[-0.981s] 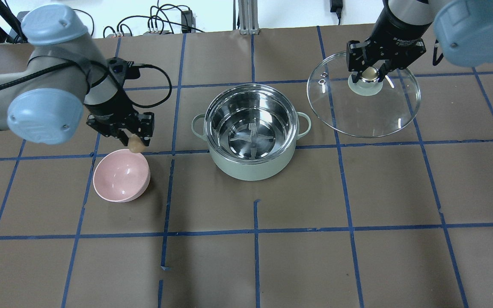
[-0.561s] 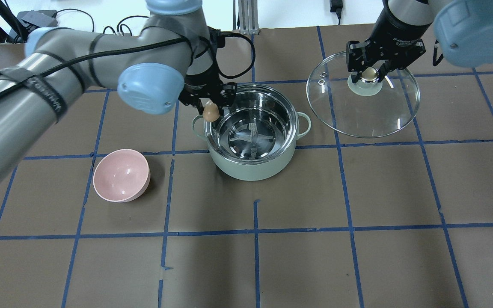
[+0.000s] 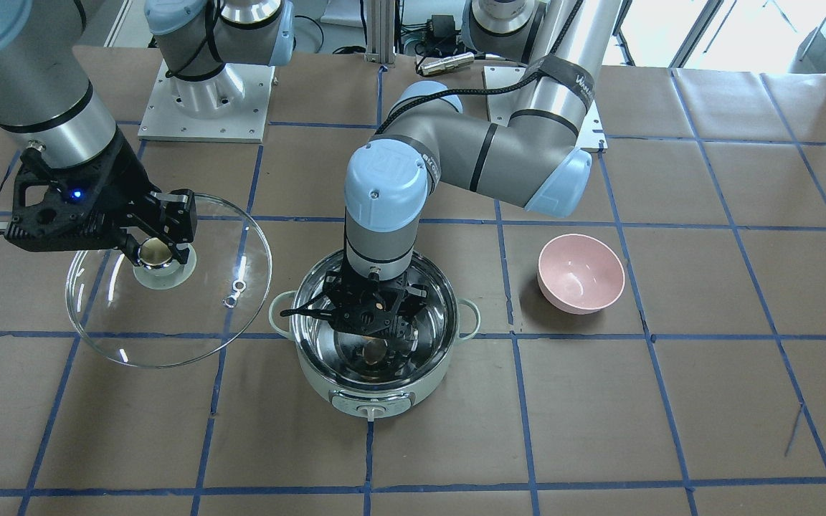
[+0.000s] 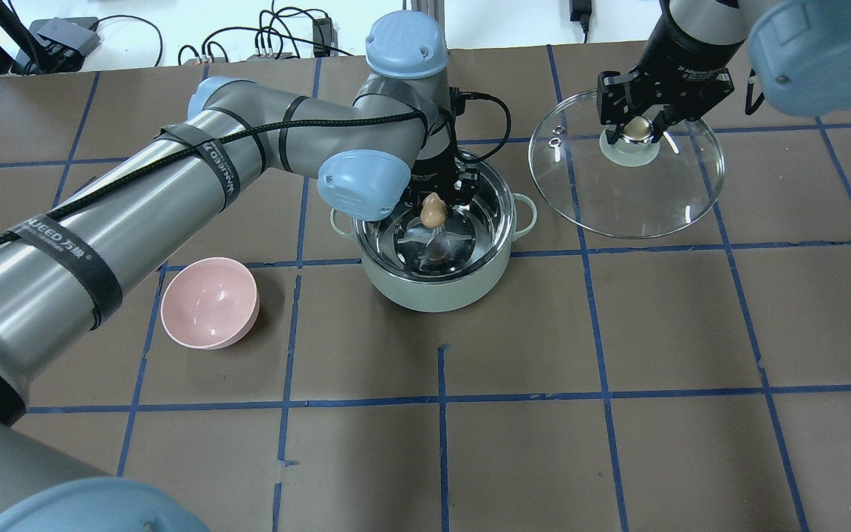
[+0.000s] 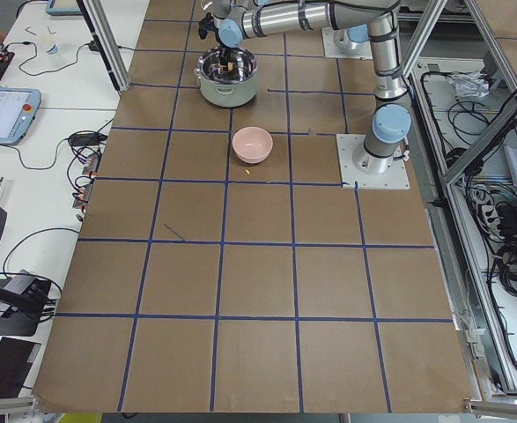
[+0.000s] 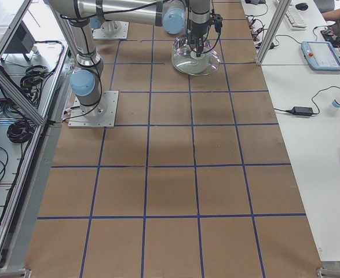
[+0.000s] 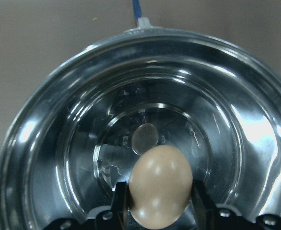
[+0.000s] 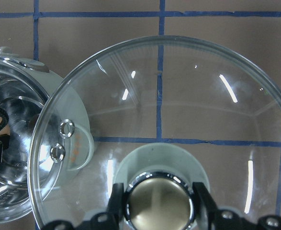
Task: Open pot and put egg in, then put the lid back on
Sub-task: 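Carry the egg over the open pot and lower it inside with the left gripper, then release the egg and raise the left gripper while the right brings the lid back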
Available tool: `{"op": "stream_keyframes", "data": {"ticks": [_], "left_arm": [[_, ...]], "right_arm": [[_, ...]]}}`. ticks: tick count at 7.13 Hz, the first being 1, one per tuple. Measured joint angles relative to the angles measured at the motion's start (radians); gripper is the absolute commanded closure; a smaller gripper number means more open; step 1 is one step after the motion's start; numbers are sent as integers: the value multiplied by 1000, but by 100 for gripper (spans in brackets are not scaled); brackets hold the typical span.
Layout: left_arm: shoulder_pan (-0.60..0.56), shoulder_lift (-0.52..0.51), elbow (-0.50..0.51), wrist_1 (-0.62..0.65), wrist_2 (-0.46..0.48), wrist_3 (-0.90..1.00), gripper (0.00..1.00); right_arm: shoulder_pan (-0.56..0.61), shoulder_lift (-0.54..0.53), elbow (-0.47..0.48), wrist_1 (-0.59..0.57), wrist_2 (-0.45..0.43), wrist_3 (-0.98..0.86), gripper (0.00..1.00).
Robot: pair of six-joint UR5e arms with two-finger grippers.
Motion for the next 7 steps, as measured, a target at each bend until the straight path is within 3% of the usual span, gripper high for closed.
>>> {"op": "stream_keyframes", "data": {"ticks": [4, 5, 7], "left_arm": [[-2, -8, -25, -1, -1, -11, 13], [-2, -1, -24, -1, -1, -12, 5], [0, 30, -15, -12, 0, -14, 0]], "right_arm": [[3, 0, 3, -1, 1, 1, 73], [4, 0, 4, -1, 0, 2, 73], [7, 0, 3, -2, 0, 9, 74]]}}
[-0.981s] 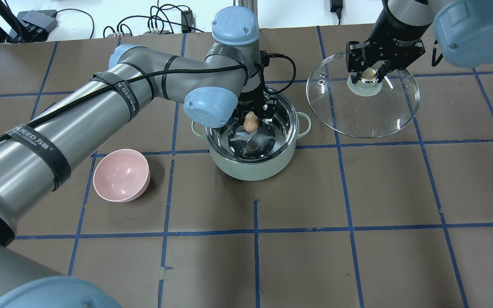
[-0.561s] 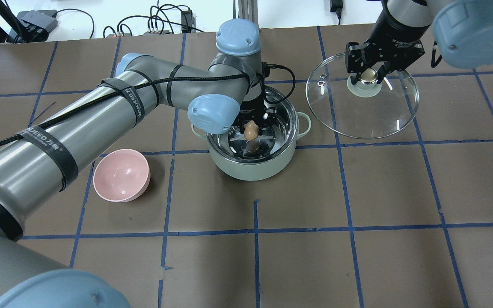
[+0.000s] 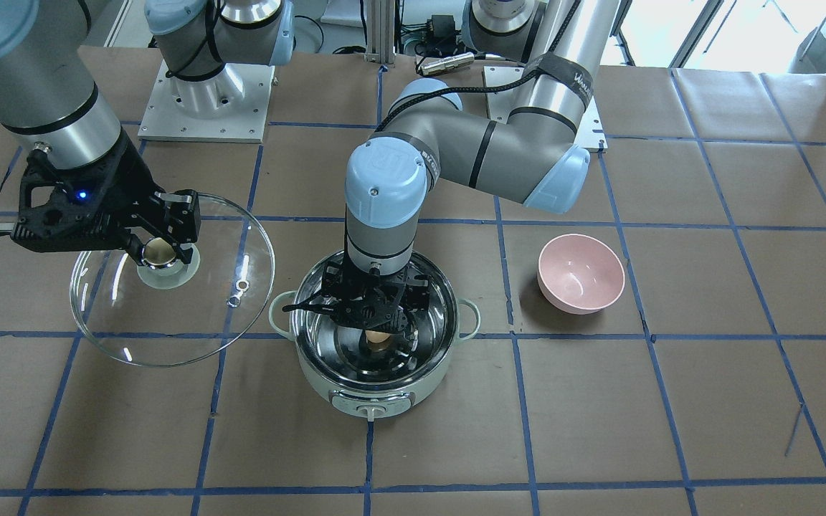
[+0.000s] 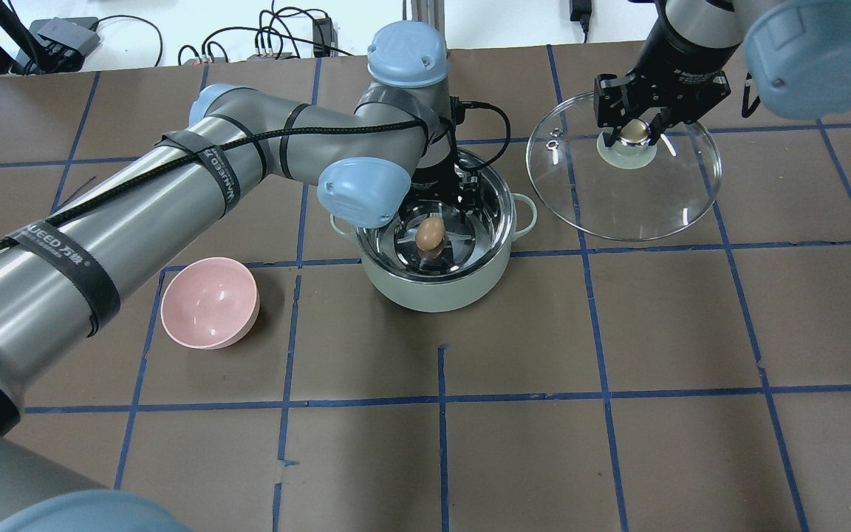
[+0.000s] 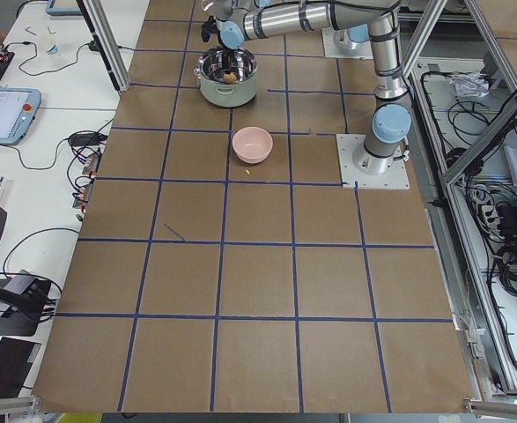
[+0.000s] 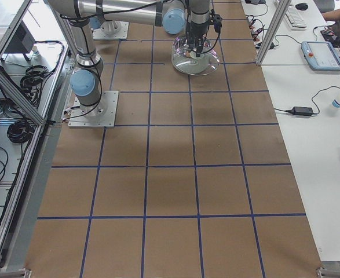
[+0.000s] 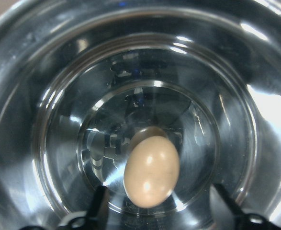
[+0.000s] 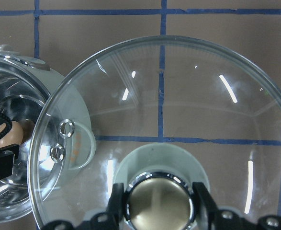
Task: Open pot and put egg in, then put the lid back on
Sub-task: 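Release the egg and raise the left gripper while the right brings the lid back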
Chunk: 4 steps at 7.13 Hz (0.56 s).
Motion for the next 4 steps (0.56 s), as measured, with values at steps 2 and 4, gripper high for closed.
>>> {"op": "stream_keyframes", "data": {"ticks": [2, 4], "left_arm": [[35, 90, 6, -88, -8, 5, 0], [107, 238, 8, -259, -32, 42, 0]], "right_arm": [[10, -1, -3, 0, 0, 39, 74], [46, 2, -3, -4, -6, 98, 74]]}}
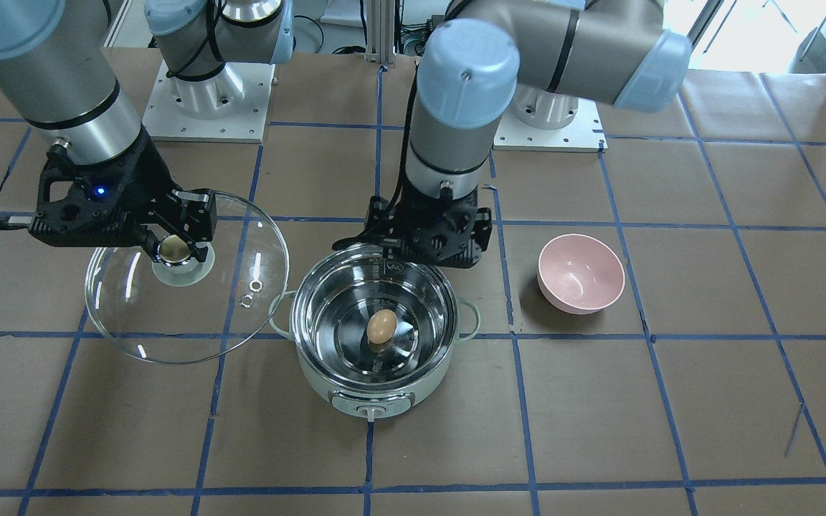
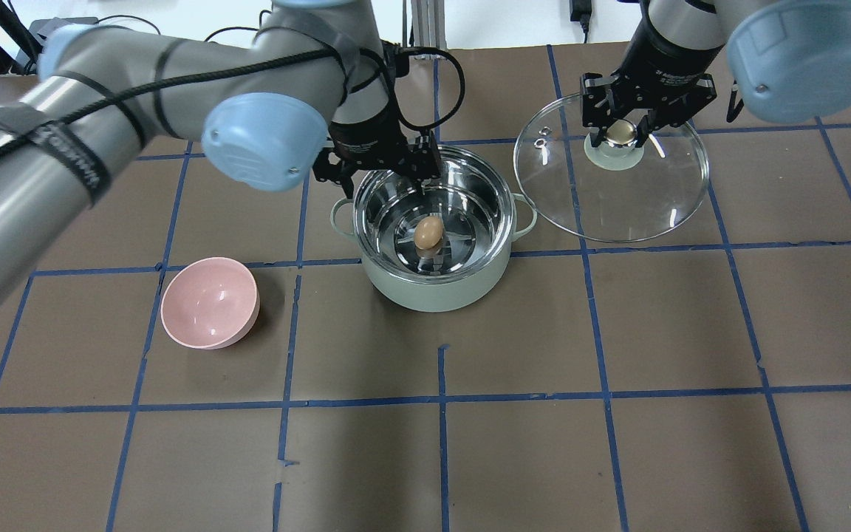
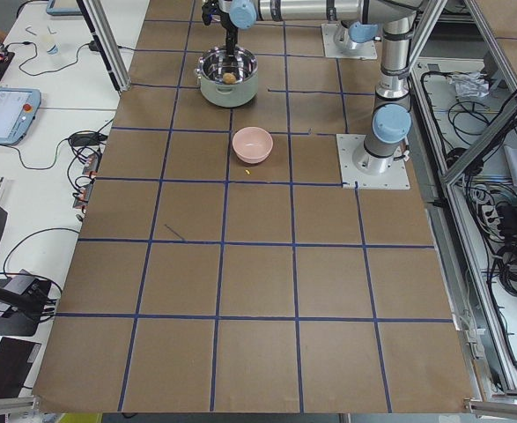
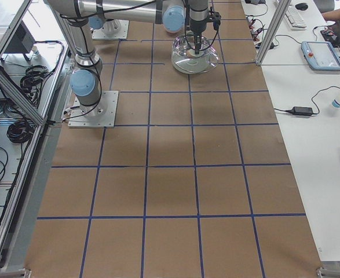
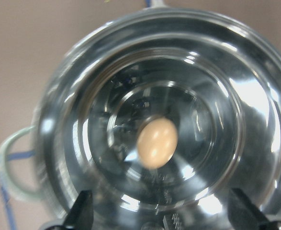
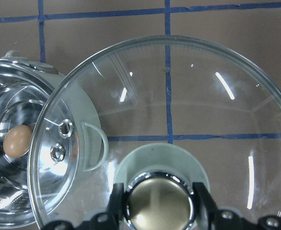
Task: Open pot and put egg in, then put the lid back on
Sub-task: 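Release the egg and raise the left gripper while the right brings the lid back, then lower the glass lid onto the pot with the right gripper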
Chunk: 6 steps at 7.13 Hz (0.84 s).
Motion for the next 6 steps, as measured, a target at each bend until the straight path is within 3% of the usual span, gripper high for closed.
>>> {"op": "stream_keyframes", "data": {"ticks": [3, 6], "left_arm": [[138, 203, -3, -197, -14, 90, 0], [196, 246, -29, -226, 93, 165, 0]], "right_arm": [[114, 35, 0, -41, -5, 139, 75], [278, 143, -5, -222, -7, 353, 75]]}}
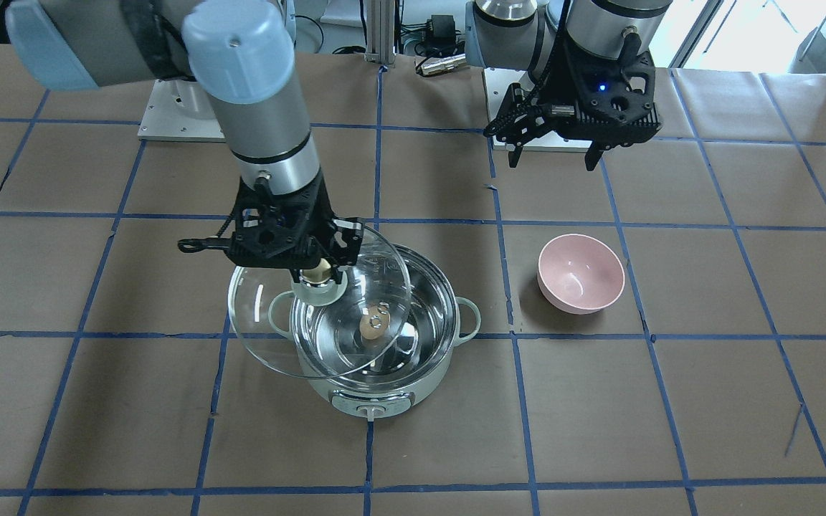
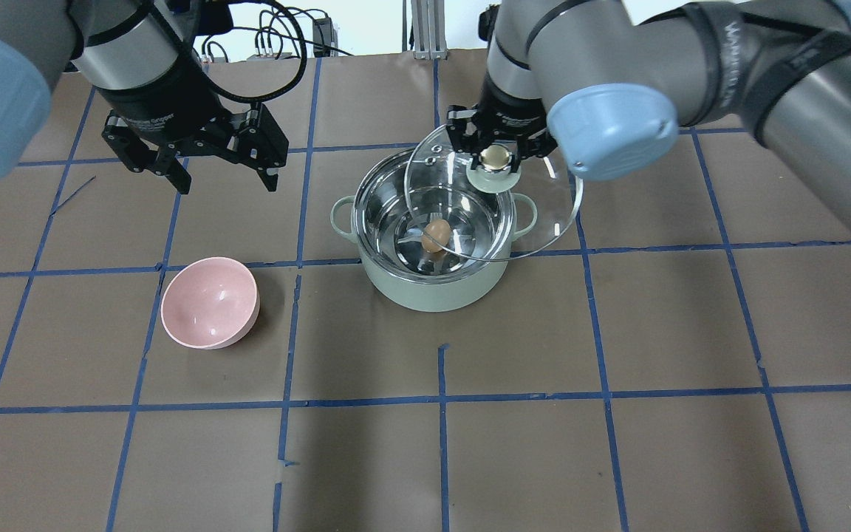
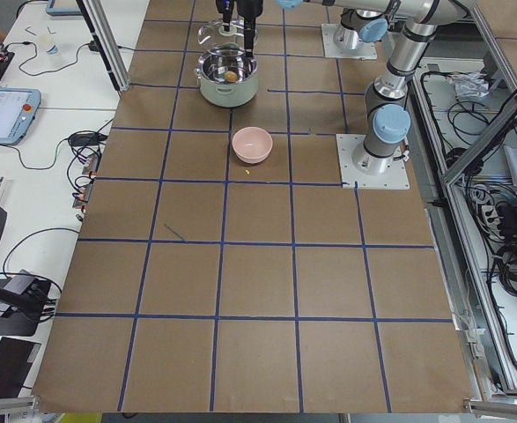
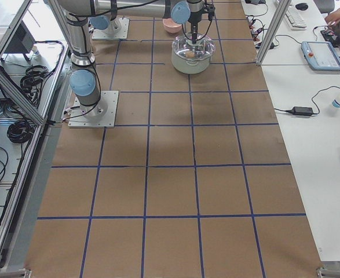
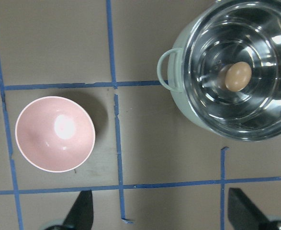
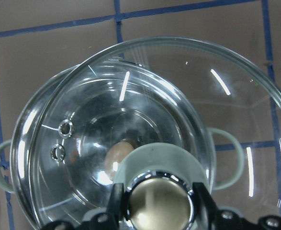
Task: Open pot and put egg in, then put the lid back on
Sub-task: 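Lower the glass lid onto the pot with the right gripper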
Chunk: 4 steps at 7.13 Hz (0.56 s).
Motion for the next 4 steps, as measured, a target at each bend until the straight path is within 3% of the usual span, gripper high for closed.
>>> {"op": "stream_keyframes", "data": {"ticks": [4], "left_arm": [[0, 5, -4, -2, 20, 4, 0]], "right_arm": [[97, 97, -3, -138, 11, 166, 74]]}}
